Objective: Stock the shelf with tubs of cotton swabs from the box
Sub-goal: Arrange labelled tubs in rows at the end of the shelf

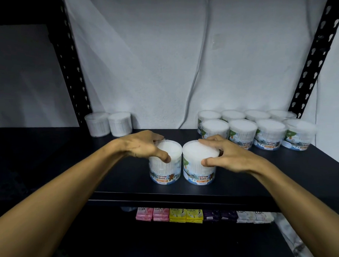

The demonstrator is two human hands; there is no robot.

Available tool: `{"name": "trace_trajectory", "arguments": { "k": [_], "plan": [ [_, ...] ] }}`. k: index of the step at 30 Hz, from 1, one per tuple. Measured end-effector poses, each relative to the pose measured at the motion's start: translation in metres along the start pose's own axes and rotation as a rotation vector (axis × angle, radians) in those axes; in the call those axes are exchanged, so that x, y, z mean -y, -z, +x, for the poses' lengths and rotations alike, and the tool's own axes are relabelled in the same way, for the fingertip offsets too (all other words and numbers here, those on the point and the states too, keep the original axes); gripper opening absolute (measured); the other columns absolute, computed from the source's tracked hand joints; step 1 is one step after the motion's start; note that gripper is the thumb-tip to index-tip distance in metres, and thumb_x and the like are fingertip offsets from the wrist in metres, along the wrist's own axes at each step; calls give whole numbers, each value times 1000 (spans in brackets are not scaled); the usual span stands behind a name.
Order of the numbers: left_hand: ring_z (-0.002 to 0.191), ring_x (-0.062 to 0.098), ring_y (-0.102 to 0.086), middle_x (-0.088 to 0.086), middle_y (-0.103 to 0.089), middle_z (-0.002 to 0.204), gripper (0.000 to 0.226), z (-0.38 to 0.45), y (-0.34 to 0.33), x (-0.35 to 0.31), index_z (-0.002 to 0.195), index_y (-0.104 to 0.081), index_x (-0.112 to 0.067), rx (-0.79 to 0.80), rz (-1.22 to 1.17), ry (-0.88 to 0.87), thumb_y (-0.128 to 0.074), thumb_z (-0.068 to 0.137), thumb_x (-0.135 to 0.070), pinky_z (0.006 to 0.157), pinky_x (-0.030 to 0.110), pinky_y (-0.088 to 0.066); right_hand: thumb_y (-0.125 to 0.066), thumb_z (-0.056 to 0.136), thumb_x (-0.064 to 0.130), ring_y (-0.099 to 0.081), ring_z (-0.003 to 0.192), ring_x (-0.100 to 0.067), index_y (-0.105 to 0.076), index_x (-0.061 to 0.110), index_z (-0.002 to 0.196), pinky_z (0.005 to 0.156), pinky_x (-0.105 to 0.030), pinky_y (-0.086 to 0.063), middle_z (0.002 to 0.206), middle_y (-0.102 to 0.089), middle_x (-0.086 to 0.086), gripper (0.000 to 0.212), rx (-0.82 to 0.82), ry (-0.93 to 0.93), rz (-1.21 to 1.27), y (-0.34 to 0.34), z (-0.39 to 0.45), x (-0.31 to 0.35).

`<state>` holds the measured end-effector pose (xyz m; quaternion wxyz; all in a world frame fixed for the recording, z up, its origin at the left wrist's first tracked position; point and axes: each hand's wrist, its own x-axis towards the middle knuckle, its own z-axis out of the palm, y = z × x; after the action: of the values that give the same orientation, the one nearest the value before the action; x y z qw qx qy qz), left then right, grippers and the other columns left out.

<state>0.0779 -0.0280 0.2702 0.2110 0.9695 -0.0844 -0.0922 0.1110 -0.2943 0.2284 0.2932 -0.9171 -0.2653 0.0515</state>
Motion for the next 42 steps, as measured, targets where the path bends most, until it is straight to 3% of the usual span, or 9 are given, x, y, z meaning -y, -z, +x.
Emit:
{"name": "trace_trajectory", "arguments": {
  "k": [5,10,14,20,25,30,34,39,42],
  "plan": [
    [110,14,-59,-8,-64,123,92,-3,6,-4,130,-56,-23,41,68,-27,-67,49,-65,100,38,-47,-58,52,69,-34,129,-6,-40,32,142,114,-34,-26,137,-37,13,99,13,10,13,0,2,-2],
    [109,17,-59,-2,-65,119,84,-7,9,-6,124,-59,-19,73,93,-49,-66,52,-62,99,43,-47,-58,53,69,-35,129,-5,-39,31,143,114,-32,-26,136,-37,13,99,17,28,38,-2,3,-5],
    [111,15,-58,-5,-64,123,83,-6,9,-4,125,-59,-23,78,89,-44,-67,52,-62,100,42,-46,-58,55,66,-33,129,-5,-39,31,143,114,-31,-25,137,-36,12,97,23,43,35,-1,5,-6],
    [119,21,-54,5,-57,133,80,-7,8,-7,131,-54,-13,82,63,-42,-68,61,-49,102,37,-44,-61,58,61,-33,130,-5,-40,28,143,113,-27,-24,137,-37,10,94,39,70,65,-2,9,-9],
    [120,22,-53,6,-56,135,83,-6,8,-7,132,-51,-11,90,65,-44,-67,61,-50,101,38,-44,-63,66,49,-32,130,-5,-39,27,143,111,-24,-23,137,-37,10,84,51,84,85,-2,9,-11],
    [122,24,-52,9,-55,135,82,-4,7,-5,133,-50,-9,99,42,-56,-67,63,-47,100,37,-44,-64,65,51,-31,131,-5,-40,29,143,113,-27,-23,137,-37,10,84,52,87,81,-1,10,-13],
    [123,16,-49,-1,-51,141,86,-4,6,-4,140,-46,-14,114,32,-53,-67,63,-46,93,22,-41,-64,65,52,-31,131,-6,-39,32,142,114,-29,-24,138,-36,11,83,52,85,88,-1,10,-14],
    [121,21,-53,6,-55,137,81,-4,5,-2,133,-51,-10,81,10,-51,-67,62,-46,99,33,-43,-66,72,46,-31,132,-7,-37,32,143,112,-28,-24,139,-35,9,78,61,98,102,-1,9,-15],
    [126,16,-48,1,-48,144,93,-4,4,1,145,-38,-13,94,-15,-46,-72,66,-49,100,26,-40,-65,65,57,-29,135,-8,-35,38,143,114,-33,-24,143,-34,12,85,61,77,97,-1,8,-16]
  ]
}}
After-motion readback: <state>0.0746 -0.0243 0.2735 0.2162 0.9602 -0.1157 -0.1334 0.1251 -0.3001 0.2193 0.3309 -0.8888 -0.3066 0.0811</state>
